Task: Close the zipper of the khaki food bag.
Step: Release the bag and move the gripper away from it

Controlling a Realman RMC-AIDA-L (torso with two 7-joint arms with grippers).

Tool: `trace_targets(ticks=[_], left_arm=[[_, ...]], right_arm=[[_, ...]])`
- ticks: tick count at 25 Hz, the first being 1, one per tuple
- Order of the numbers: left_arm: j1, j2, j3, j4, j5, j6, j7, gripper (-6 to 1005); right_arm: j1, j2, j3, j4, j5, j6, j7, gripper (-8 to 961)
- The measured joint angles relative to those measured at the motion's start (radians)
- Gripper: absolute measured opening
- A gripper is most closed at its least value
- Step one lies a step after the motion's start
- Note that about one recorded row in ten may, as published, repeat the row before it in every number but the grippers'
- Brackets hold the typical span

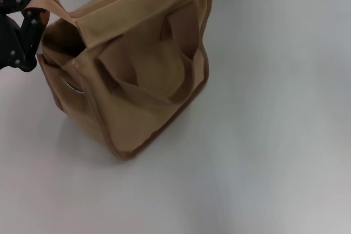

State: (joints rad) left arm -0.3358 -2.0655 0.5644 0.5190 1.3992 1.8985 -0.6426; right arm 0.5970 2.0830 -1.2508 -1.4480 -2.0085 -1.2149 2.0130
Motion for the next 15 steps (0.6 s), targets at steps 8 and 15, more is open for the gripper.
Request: trace_targets(ticks=[8,15], left_arm=[[-0.004,-0.001,0.000,-0.012,0.000,-0.009,-0.007,131],[-0.004,0.002,0.000,-0.013,0.009,-0.052,-0.086,133]], right_arm=[[-0.093,-0.012,0.217,0.140,0.403,-0.391,-0.125,427],[-0.097,-0.046,0.315,0.427,0.409,-0.711,-0.343,643]])
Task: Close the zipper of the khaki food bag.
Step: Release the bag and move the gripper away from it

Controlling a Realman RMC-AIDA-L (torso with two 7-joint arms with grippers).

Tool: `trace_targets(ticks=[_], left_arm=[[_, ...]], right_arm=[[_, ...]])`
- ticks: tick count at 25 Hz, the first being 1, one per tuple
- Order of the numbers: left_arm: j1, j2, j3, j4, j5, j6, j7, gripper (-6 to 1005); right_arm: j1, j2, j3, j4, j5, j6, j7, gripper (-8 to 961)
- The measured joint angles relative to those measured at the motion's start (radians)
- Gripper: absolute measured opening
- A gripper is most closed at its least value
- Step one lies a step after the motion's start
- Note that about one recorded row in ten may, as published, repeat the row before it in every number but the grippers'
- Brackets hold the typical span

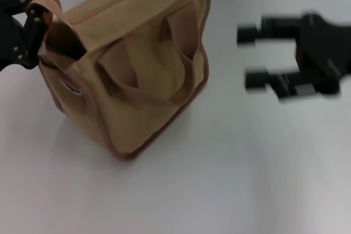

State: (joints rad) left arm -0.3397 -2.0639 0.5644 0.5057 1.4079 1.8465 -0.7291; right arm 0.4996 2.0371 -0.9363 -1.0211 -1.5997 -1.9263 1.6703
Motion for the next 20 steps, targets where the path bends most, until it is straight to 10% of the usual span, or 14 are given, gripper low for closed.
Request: trace_targets(ticks=[12,20], left_arm=[[0.011,0.048,0.005,0.035,0.030,-0.012,-0.260,175],[0.055,0.066,0.005,0.300,0.173,0.006,-0.507,337]], right_arm=[[-0.030,-0.041,-0.002,0.228,-0.036,-0.057,-0.215,776],[-0.036,-0.039,0.001,0.231,-0.056,-0.058,-0.230,776]])
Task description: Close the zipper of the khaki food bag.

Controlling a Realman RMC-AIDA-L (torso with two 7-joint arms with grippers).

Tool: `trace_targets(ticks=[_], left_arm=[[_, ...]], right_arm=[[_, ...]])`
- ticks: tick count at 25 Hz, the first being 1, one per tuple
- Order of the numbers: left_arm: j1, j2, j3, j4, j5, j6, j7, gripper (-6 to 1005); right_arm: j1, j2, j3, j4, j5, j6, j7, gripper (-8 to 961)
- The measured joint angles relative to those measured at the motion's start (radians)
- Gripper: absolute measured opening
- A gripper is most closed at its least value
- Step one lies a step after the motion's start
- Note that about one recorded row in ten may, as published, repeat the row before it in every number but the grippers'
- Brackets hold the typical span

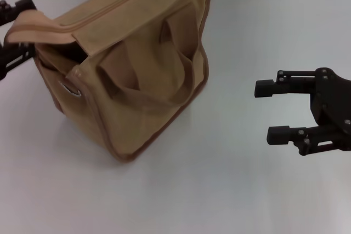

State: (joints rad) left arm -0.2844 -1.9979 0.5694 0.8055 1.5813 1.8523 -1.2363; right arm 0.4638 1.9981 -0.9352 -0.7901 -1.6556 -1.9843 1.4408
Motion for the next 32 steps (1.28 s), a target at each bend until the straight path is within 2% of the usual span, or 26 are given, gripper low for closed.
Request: trace_targets(ticks=[3,5,7,12,16,19,22,25,28,30,31,32], left_arm=[[0.009,0.009,-0.002,0.099,0.046,0.017,-0.078,439],[0.010,0.024,0.000,0.152,0.082,0.048,-0.132,521],[0.000,0.047,0.005,0.183,0.121,0.111,-0.182,603],[-0.005,0.064,0.009,0.212,0.143,0.150,-0.229,805],[0.012,0.070,0.020,0.211,0.043,0.156,-0.232,819],[0.017,0.070,0.096,0.190,-0.044,0.158,-0.233,818],[0.007,0.057,0.222,0.157,-0.081,0.158,-0.234,817],[-0.027,0.027,0.322,0.099,-0.066,0.156,-0.224,816],[-0.059,0.006,0.358,0.037,-0.028,0.152,-0.205,816],[-0.059,0.006,0.358,0.037,-0.028,0.152,-0.205,815],[-0.072,-0.003,0.363,0.009,-0.003,0.151,-0.188,815],[-0.099,-0.032,0.366,-0.062,0.073,0.150,-0.125,815]], right_arm=[[-0.001,0.000,0.000,0.000,-0.002,0.005,-0.006,777],[0.000,0.001,0.001,0.001,-0.003,0.008,-0.008,777],[0.006,0.002,0.001,0.001,-0.010,0.012,-0.008,777],[0.012,0.001,0.000,0.002,-0.021,0.024,-0.006,777],[0.014,0.000,0.000,0.002,-0.029,0.025,-0.006,776],[0.016,0.001,0.000,0.002,-0.039,0.025,-0.006,776],[0.020,0.001,-0.008,0.002,-0.042,0.025,-0.013,776],[0.020,0.002,-0.009,0.003,-0.045,0.024,-0.024,776],[0.017,0.013,-0.005,0.008,-0.069,0.024,-0.053,776],[0.015,0.017,-0.004,0.014,-0.075,0.025,-0.066,776],[0.013,0.021,-0.004,0.025,-0.080,0.025,-0.084,776],[0.011,0.024,-0.003,0.053,-0.082,0.026,-0.117,776]])
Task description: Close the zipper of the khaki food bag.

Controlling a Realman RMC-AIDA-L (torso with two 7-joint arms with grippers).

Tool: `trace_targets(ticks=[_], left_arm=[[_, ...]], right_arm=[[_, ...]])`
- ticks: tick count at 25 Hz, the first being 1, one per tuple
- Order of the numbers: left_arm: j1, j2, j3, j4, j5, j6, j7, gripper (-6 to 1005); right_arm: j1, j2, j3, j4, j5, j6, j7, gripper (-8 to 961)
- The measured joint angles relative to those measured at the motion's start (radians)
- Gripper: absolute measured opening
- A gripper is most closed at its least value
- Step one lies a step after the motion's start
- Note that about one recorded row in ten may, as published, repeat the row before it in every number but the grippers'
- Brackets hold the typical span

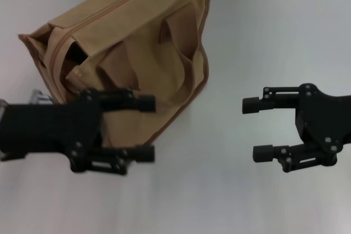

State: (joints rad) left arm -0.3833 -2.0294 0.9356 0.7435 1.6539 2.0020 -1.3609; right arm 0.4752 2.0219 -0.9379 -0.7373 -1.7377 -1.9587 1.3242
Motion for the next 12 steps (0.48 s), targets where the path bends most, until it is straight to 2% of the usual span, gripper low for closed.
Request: trace_targets(ticks=[1,2,4,5,6,12], left_arm=[[0.000,0.000,0.000,0.000,0.000,0.000,0.000,814],[-0.003,-0.012,0.003,-0.012,0.027,0.002,0.025,814],[-0.003,-0.012,0.003,-0.012,0.027,0.002,0.025,814],[-0.002,-0.028,0.044,-0.039,0.047,0.003,0.080,813],[-0.008,-0.031,0.067,-0.074,0.048,-0.001,0.112,813],[-0.047,-0.030,0.098,-0.195,0.060,-0.031,0.192,812]], right_arm=[[0.000,0.000,0.000,0.000,0.000,0.000,0.000,776],[0.000,0.000,0.000,0.013,0.000,0.000,-0.013,776],[-0.002,-0.003,-0.001,0.038,-0.001,0.003,-0.030,776],[-0.003,-0.003,-0.003,0.052,-0.009,0.011,-0.044,776],[-0.003,-0.003,-0.003,0.052,-0.009,0.011,-0.044,776],[-0.011,0.021,0.002,0.055,-0.075,0.051,-0.092,777]])
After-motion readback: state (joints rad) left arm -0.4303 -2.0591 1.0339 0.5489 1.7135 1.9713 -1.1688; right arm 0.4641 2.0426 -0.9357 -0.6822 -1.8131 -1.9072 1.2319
